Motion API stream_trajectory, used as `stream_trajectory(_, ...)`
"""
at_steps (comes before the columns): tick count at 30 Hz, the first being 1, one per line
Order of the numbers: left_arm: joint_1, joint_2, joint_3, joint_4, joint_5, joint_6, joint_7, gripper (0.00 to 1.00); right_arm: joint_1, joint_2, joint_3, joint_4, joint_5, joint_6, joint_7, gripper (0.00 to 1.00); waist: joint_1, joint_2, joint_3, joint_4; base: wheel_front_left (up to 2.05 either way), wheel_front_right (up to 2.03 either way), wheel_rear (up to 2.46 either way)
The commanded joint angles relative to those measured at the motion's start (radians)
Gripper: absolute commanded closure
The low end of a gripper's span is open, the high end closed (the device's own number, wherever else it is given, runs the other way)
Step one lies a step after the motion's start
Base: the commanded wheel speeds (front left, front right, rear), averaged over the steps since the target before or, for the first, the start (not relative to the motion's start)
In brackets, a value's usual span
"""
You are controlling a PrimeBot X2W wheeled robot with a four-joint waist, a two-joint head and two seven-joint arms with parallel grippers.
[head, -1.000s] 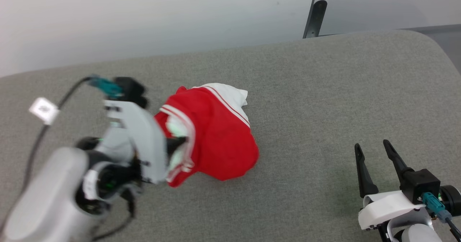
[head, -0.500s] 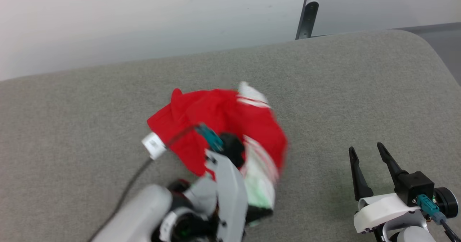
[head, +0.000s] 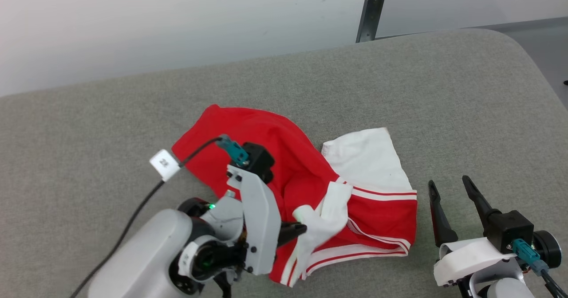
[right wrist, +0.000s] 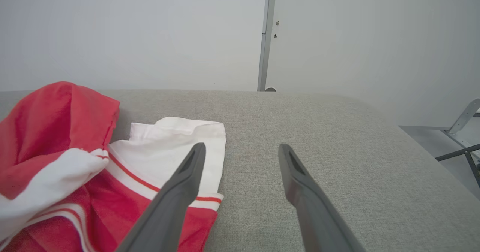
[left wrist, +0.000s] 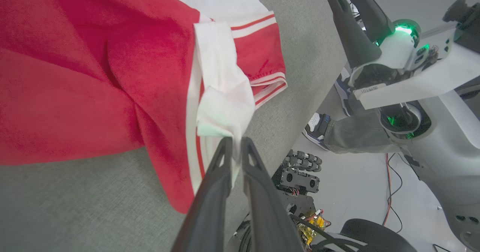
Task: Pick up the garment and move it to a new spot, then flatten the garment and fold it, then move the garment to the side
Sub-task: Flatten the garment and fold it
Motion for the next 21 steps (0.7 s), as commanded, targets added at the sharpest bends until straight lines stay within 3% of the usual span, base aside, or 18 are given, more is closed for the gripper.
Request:
stream_trajectory(1, -0.003, 0.006, 0.003, -0.004, 0.004, 0.003, -0.002, 0.49, -0.001, 0.003, -0.002, 0.001, 0.001, -0.001, -0.001, 0.0, 0.0, 0.0, -0.002, 0.001, 0.0, 0.0, 0.0)
stream_trajectory(2, -0.002, 0.012, 0.009, -0.007, 0.009, 0.006, -0.005, 0.48, 0.0, 0.003, -0.004, 0.001, 0.001, -0.001, -0.001, 0.0, 0.0, 0.0, -0.004, 0.003, 0.0, 0.0, 0.0)
stream_trajectory(3, 0.001, 0.018, 0.015, -0.012, 0.01, 0.009, -0.008, 0.37, 0.002, 0.003, -0.006, 0.001, -0.001, -0.001, -0.001, 0.0, 0.0, 0.0, -0.005, 0.004, 0.0, 0.0, 0.0)
stream_trajectory(5, 0.009, 0.023, 0.026, -0.023, 0.006, 0.011, -0.024, 0.0, 0.004, 0.004, -0.012, 0.001, -0.003, -0.001, -0.001, 0.0, 0.0, 0.0, -0.007, 0.009, 0.0, 0.0, 0.0)
stream_trajectory(10, 0.022, 0.036, 0.02, -0.03, 0.019, -0.003, -0.035, 0.0, 0.006, 0.004, -0.023, -0.001, -0.007, -0.001, -0.001, 0.0, 0.0, 0.0, -0.01, 0.028, 0.0, 0.0, 0.0)
stream_trajectory(21, -0.035, -0.033, -0.043, -0.011, 0.074, -0.011, -0.05, 0.0, 0.005, 0.004, -0.026, 0.008, -0.021, -0.001, -0.001, 0.0, 0.0, 0.0, -0.002, 0.021, 0.0, 0.0, 0.0)
